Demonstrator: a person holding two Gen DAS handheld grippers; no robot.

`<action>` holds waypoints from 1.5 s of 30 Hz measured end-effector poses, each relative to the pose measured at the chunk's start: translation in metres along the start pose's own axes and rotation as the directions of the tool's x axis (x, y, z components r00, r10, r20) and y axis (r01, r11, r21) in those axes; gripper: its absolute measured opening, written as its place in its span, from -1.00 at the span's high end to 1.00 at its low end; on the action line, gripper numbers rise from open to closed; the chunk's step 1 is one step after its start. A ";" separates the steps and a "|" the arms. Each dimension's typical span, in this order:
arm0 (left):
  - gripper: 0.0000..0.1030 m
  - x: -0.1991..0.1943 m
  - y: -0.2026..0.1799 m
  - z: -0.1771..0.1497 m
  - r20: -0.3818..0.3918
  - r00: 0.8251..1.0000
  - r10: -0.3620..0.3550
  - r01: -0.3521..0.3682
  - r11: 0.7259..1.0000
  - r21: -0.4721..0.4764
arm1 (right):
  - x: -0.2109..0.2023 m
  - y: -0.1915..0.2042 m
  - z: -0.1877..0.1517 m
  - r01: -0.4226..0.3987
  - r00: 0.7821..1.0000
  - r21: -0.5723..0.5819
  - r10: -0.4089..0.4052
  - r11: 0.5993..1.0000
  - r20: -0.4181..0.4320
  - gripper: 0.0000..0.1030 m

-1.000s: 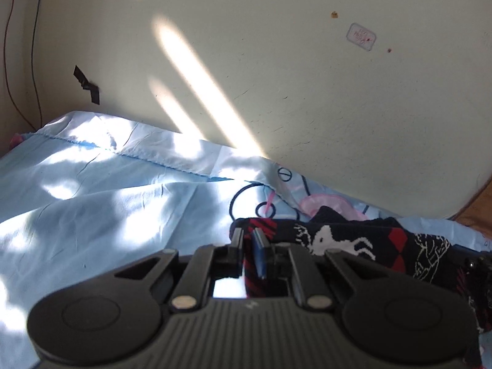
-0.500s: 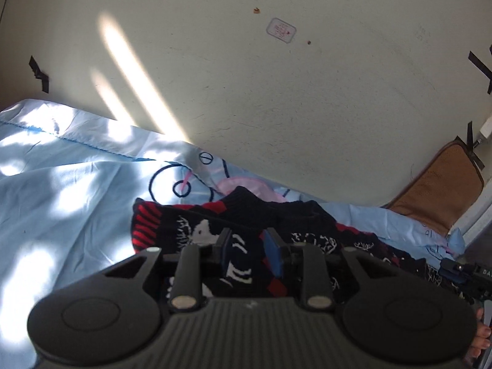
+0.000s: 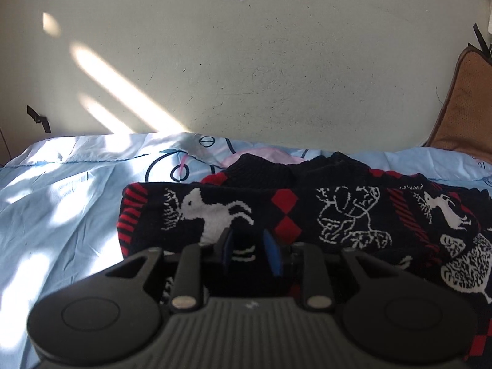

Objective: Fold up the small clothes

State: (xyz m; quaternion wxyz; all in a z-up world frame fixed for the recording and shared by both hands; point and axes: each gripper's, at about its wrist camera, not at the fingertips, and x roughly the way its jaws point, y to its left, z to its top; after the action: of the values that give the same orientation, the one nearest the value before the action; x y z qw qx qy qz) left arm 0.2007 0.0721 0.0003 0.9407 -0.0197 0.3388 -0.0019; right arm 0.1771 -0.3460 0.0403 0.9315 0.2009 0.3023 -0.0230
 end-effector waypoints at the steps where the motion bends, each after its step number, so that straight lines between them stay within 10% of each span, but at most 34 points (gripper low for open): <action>1: 0.55 0.000 0.001 0.000 0.000 1.000 -0.001 0.001 1.000 -0.001 | 0.005 -0.011 -0.001 -0.054 0.997 0.062 0.058 0.997 -0.057 0.86; 5: 0.53 0.000 0.004 0.000 -0.001 1.000 -0.015 0.015 1.000 -0.022 | -0.037 -0.067 -0.002 -0.119 0.993 0.276 0.115 0.954 0.033 0.79; 11: 0.47 0.000 0.001 0.000 -0.002 1.000 -0.017 0.017 1.000 -0.013 | -0.114 -0.169 0.003 0.010 0.984 0.456 -0.090 0.890 0.153 0.45; 18: 0.46 0.000 -0.001 0.000 -0.002 1.000 -0.008 0.008 1.000 -0.005 | -0.091 -0.234 0.016 -0.008 0.990 0.631 -0.082 0.776 0.113 0.27; 22: 0.46 0.000 0.000 0.001 -0.003 1.000 -0.015 0.015 1.000 -0.005 | -0.068 -0.228 0.029 0.000 0.988 0.608 -0.093 0.794 0.121 0.31; 24: 0.45 -0.001 0.000 0.001 -0.003 1.000 -0.015 0.015 1.000 -0.005 | -0.056 -0.222 0.034 0.035 0.990 0.583 -0.109 0.812 0.092 0.84; 26: 0.45 -0.001 0.001 0.001 -0.002 1.000 -0.021 0.021 1.000 -0.010 | -0.056 -0.214 0.034 0.037 0.988 0.580 -0.118 0.813 0.103 0.83; 34: 0.39 -0.021 0.039 0.002 0.124 0.974 -0.192 0.214 0.956 -0.202 | -0.087 -0.050 0.065 -0.265 0.954 0.171 0.233 0.949 0.186 0.83; 45: 0.37 -0.026 0.108 0.005 0.190 0.947 -0.261 0.320 0.827 -0.462 | 0.015 0.240 -0.040 -0.588 0.796 -0.179 0.525 0.789 -0.301 0.75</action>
State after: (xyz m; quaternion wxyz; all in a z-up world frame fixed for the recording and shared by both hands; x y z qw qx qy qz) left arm 0.1832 0.1804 0.0165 0.9121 -0.3074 0.2648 -0.0586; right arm 0.2068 -0.1095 0.0888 0.8717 0.1569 0.3376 0.3187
